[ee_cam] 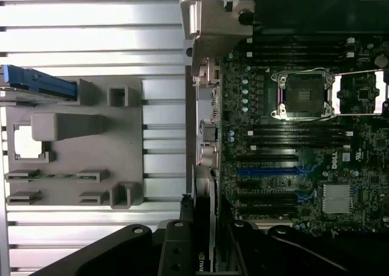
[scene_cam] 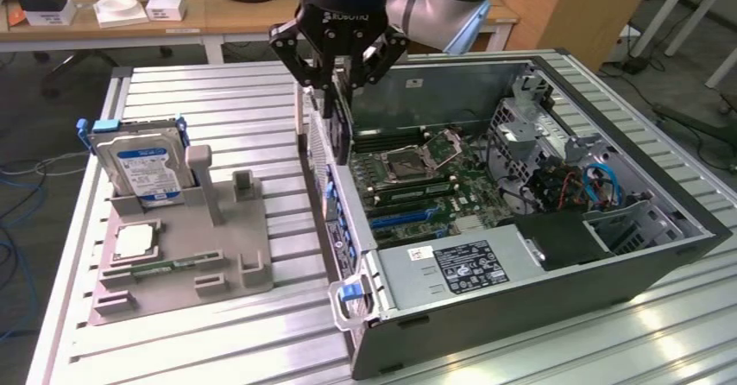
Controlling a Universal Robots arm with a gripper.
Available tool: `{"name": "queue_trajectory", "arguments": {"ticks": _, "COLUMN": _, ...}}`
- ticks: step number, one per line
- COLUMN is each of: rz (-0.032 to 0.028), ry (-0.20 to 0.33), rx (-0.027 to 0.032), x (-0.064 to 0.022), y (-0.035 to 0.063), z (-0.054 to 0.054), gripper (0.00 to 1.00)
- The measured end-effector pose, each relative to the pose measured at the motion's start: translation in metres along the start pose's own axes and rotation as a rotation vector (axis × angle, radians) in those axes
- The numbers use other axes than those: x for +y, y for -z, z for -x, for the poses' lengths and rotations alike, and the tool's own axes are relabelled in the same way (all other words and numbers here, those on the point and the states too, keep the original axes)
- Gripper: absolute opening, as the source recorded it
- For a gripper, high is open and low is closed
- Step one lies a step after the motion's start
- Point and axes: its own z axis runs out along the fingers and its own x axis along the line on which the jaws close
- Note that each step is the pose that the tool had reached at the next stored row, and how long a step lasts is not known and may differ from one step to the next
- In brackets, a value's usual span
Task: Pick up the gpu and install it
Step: 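Pick up the gpu and move the gpu toward the slot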
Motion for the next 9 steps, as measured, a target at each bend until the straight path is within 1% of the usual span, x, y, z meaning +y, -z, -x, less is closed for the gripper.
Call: {"name": "queue_trajectory", "arguments": {"ticks": 9, "rz": 0.0, "ry": 0.0, "rx": 0.0001, "x": 0.0005, "y": 0.0003, "z": 0.015, "gripper": 0.26}}
